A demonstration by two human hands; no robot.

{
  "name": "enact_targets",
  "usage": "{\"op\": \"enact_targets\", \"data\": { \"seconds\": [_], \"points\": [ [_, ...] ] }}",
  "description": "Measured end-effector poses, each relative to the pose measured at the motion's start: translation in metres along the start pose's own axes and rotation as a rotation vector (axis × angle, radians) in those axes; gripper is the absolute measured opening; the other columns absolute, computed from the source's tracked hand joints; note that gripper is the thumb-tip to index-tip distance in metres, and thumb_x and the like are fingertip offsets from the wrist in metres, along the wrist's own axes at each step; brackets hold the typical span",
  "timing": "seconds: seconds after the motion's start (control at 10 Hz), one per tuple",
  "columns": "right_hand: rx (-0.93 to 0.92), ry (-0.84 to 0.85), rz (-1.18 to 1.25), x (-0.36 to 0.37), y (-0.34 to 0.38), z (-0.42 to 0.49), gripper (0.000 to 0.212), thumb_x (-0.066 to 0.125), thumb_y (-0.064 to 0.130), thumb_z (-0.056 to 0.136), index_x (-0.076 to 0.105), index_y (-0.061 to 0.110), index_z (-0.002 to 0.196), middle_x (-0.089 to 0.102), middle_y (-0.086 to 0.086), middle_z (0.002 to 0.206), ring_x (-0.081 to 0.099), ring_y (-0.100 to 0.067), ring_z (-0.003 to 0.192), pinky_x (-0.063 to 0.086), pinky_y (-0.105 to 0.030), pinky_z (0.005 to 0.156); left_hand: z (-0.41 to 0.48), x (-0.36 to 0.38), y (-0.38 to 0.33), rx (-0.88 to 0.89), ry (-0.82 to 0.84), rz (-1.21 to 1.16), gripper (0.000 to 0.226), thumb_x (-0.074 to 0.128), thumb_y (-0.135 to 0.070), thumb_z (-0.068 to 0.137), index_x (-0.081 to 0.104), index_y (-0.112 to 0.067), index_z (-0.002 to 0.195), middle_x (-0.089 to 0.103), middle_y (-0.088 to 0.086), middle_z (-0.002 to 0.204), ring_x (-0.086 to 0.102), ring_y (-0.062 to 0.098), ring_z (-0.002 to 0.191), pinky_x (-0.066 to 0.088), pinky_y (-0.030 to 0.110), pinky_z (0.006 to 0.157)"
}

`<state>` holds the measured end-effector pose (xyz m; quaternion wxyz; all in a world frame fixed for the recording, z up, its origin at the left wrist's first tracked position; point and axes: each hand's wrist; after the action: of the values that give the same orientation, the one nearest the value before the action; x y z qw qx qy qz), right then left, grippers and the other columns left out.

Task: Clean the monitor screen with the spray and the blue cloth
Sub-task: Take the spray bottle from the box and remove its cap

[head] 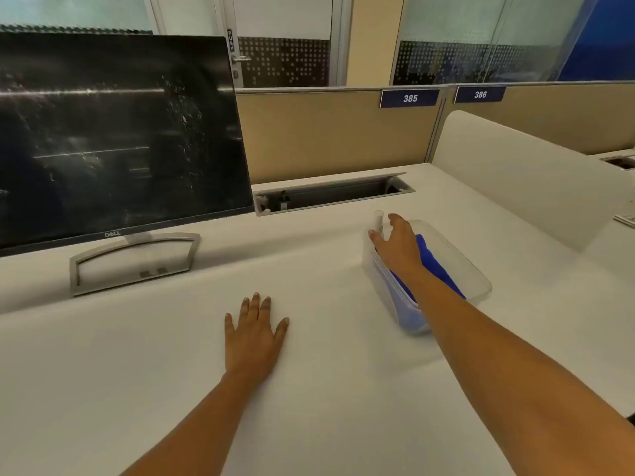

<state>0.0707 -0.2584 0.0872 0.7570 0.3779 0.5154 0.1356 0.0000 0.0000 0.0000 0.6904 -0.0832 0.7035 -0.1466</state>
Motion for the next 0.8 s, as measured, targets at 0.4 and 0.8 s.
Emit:
{"op": "enact_targets", "data": {
  "seconds": [0.4,0.8],
  "points": [
    [-0.002,0.019,0.047,0.013,-0.006,0.011,0.039,0.050,0.031,0.092,0.048,0.005,0.121,0.057,-0.014,0.120,0.056,-0.027,0.105,0.044,-0.030,0.085,0.001,0.003,0.004,0.015,-0.038,0.026,0.061,0.021,-0.052,0.093,0.012,-0.023,0.145,0.006,-0.003,0.157,0.000,0.014,0.144,-0.001,0.042,0.116],
    [-0.353,-0.394,0.251,-0.003,0.040,-0.005,0.035,0.050,0.024,0.093,0.046,0.001,0.119,0.052,-0.018,0.115,0.050,-0.016,0.092,0.043,-0.022,0.074,0.000,0.001,0.007,0.027,-0.026,-0.033,0.058,0.025,-0.051,0.093,0.016,-0.025,0.145,0.007,-0.004,0.156,0.000,0.012,0.144,-0.004,0.039,0.116]
  ]
}}
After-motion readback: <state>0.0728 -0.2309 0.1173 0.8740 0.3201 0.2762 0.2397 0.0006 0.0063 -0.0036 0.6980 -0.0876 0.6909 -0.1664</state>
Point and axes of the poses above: each hand's wrist, its own z-axis towards the middle knuckle, its own x-axis out of the palm, y = z × x
